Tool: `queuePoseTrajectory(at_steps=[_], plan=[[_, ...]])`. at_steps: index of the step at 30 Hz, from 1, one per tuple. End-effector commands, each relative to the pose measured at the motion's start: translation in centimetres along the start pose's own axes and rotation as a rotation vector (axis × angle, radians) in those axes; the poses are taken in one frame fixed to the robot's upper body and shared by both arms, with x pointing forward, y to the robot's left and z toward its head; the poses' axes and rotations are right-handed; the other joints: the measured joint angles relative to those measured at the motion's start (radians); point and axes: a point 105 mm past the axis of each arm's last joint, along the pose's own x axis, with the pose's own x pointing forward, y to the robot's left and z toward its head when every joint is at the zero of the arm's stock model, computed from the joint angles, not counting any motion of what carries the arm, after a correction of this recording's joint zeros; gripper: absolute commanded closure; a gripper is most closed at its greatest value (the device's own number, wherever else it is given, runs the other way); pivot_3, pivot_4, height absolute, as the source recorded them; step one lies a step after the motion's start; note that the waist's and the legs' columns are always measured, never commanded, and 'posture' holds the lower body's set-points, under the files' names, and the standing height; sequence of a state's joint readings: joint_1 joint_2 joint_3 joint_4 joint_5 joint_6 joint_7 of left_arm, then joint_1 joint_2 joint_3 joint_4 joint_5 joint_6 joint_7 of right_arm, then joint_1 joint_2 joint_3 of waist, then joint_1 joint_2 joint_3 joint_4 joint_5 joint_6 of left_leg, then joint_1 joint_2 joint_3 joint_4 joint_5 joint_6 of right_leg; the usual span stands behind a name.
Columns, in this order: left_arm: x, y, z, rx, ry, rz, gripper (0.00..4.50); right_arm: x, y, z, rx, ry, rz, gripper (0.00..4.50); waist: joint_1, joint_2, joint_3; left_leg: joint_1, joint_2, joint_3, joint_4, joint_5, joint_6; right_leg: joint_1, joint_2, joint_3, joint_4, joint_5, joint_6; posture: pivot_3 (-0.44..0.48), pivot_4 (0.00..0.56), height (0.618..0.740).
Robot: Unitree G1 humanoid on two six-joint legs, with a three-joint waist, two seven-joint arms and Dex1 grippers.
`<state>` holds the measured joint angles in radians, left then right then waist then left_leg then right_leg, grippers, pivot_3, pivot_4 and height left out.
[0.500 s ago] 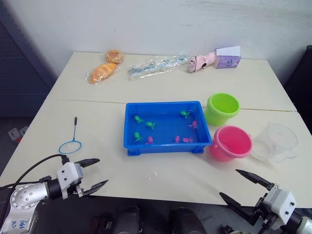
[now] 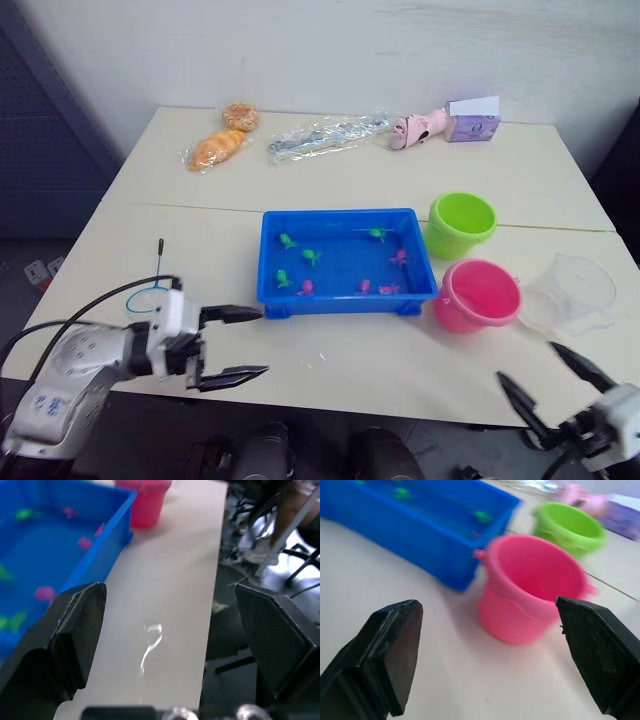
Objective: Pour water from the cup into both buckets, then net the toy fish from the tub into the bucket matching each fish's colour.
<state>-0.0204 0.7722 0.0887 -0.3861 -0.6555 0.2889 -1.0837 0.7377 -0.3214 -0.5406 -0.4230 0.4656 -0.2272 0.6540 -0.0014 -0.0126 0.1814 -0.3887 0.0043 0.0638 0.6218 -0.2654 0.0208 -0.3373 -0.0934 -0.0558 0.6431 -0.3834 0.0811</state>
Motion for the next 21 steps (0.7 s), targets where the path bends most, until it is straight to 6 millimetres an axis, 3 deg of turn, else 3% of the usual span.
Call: queuePoseTrajectory(at_steps=[1, 4, 8, 14, 21], plan=[[1.4, 0.2, 2.0, 0.032, -0.068, -0.032, 0.10, -0.9, -1.6, 0.1, 0.066, -0.002, -0.211, 0.00, -0.004, 0.002, -0.001, 0.000, 0.000, 0.000, 0.000, 0.000, 0.000, 0.000, 0.000, 0.000, 0.000, 0.000, 0.000, 0.000, 0.150, 0.740], [2.2, 1.8, 3.8, 0.061, -0.139, 0.025, 0.10, 0.0, -2.6, -0.7, 0.103, 0.021, -0.333, 0.00, -0.017, 0.003, -0.002, 0.001, 0.000, 0.002, 0.000, 0.001, 0.000, 0.000, 0.001, 0.002, 0.001, 0.000, 0.000, 0.000, 0.150, 0.740], [3.4, 2.6, 5.3, 0.100, -0.177, -0.002, 0.10, 0.7, -6.6, -2.3, 0.150, 0.069, -0.581, 0.00, -0.027, 0.003, -0.002, 0.001, -0.001, 0.002, 0.001, 0.003, -0.002, -0.001, 0.001, 0.002, 0.003, 0.000, 0.000, 0.000, 0.150, 0.740], [4.3, 2.7, 5.6, 0.119, -0.187, -0.019, 0.10, 2.8, -9.6, -3.1, 0.157, 0.103, -0.641, 0.00, -0.023, 0.005, -0.002, 0.001, -0.001, 0.002, 0.000, 0.007, -0.006, -0.002, 0.001, 0.002, 0.004, 0.000, 0.000, 0.000, 0.150, 0.740], [4.6, 2.4, 5.6, 0.121, -0.173, -0.050, 0.10, 5.0, -11.2, -3.4, 0.157, 0.118, -0.636, 0.00, -0.025, 0.005, -0.002, 0.001, -0.002, 0.002, 0.000, 0.007, -0.005, -0.001, 0.001, 0.003, 0.005, 0.000, 0.001, 0.000, 0.150, 0.740]])
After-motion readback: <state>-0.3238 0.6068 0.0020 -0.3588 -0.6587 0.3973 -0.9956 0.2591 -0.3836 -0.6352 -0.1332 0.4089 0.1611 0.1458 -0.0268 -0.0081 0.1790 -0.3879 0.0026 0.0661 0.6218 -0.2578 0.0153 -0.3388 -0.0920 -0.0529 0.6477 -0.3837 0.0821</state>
